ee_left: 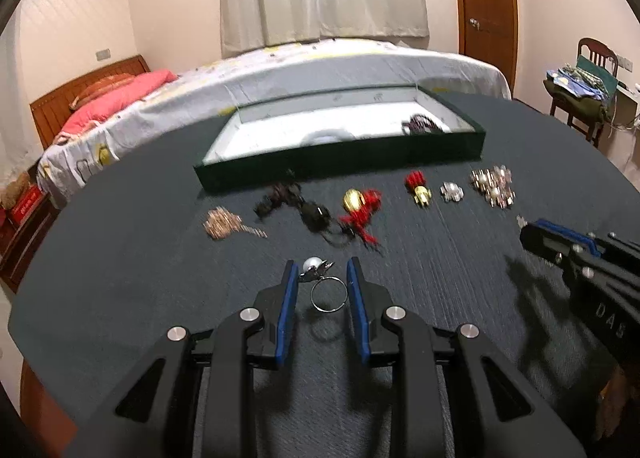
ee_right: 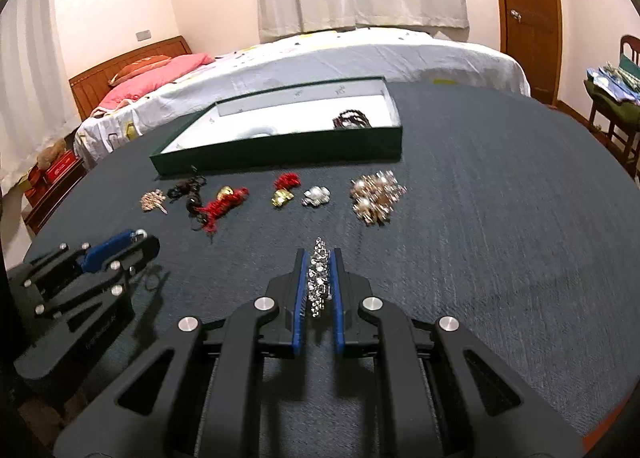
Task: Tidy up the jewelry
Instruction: 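Carry the ring and brooch into the green box and release both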
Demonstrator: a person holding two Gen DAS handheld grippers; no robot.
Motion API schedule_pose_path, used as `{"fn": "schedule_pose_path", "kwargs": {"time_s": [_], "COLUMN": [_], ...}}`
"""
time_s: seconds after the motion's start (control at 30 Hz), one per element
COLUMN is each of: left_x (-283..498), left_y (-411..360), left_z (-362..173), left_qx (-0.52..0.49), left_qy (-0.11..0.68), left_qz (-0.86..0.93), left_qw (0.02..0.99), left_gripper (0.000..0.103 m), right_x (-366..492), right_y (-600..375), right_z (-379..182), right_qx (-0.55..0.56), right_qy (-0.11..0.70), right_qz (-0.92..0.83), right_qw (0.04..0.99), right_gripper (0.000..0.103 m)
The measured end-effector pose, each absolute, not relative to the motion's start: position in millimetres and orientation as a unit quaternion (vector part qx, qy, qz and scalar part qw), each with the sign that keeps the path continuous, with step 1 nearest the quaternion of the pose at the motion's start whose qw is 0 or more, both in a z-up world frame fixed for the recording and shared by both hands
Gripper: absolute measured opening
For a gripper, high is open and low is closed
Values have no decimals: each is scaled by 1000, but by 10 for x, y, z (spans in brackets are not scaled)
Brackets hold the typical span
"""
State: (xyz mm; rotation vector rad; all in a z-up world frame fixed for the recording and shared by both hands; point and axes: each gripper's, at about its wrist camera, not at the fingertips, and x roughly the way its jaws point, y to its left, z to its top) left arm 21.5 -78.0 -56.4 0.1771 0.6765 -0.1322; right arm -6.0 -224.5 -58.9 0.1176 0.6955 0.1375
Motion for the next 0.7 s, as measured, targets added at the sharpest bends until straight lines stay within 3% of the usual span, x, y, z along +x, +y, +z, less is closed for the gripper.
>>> {"fn": "schedule_pose_path", "kwargs": {"time_s": [0.4,0.7], "left_x": [702,1379], "left_y": [-601,-490], "left_z": [-130,-24], "left_qx": [63,52], "left_qy": [292,274], "left_qz": [-51,-35], "left_qw": [953,960], "left_gripper": [26,26], "right_x": [322,1038], "right_y": [-2038,-1951], "right_z": [-75,-7], "right_qx": [44,47], "right_qy": [288,282], "right_qz": [91,83], "right_qw": [952,955], "right_gripper": [12,12]}}
